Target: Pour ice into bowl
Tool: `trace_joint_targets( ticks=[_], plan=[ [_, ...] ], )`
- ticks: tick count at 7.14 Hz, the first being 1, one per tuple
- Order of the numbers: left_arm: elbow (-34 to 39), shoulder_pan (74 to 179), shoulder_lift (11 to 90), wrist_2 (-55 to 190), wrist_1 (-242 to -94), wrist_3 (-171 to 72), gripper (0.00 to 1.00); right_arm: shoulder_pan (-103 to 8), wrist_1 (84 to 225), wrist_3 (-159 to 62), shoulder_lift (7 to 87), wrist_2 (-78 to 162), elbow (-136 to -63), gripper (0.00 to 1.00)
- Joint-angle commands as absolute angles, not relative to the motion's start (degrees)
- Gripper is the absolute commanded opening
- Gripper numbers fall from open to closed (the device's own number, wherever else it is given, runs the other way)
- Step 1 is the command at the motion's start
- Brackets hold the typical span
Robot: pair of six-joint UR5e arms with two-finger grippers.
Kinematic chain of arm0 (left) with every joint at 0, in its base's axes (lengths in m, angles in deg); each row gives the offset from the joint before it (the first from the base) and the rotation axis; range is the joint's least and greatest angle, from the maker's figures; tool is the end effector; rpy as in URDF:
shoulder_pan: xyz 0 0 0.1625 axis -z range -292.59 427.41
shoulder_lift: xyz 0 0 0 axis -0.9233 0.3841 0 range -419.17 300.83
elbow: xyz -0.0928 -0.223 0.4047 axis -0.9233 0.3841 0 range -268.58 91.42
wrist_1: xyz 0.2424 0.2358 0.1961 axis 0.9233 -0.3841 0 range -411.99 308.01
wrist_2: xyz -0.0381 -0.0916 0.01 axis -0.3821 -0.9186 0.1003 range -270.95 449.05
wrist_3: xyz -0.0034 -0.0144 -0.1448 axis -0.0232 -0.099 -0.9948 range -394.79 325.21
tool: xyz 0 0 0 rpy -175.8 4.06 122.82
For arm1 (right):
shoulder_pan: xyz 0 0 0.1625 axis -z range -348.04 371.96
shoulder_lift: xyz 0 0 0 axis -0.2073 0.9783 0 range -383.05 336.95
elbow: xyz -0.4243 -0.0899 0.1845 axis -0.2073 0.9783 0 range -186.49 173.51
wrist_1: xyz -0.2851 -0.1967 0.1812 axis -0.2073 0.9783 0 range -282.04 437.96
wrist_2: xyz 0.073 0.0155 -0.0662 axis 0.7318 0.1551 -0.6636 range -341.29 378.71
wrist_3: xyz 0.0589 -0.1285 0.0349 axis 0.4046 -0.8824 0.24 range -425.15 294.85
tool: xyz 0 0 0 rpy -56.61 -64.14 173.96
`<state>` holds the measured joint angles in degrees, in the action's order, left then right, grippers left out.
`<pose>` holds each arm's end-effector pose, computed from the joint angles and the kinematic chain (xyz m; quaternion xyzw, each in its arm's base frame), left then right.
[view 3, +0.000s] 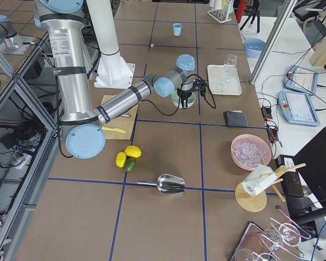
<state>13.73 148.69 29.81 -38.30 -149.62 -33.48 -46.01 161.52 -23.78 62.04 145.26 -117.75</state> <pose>0.0290 -0.4851 0.6389 0.1350 0.3253 0.1341 0.9263 -0.2348 -0.4632 0.5148 0.0339 -0.4006 -0.0135 0.9155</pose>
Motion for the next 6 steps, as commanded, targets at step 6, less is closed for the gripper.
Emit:
trace_joint_targets(
  ticks=[6],
  plan=[
    [12.7, 148.8, 30.2, -38.4, -149.9, -33.5, 1.0, -49.1, 158.0, -30.1, 67.7, 146.0, -104.7, 0.0]
  ],
)
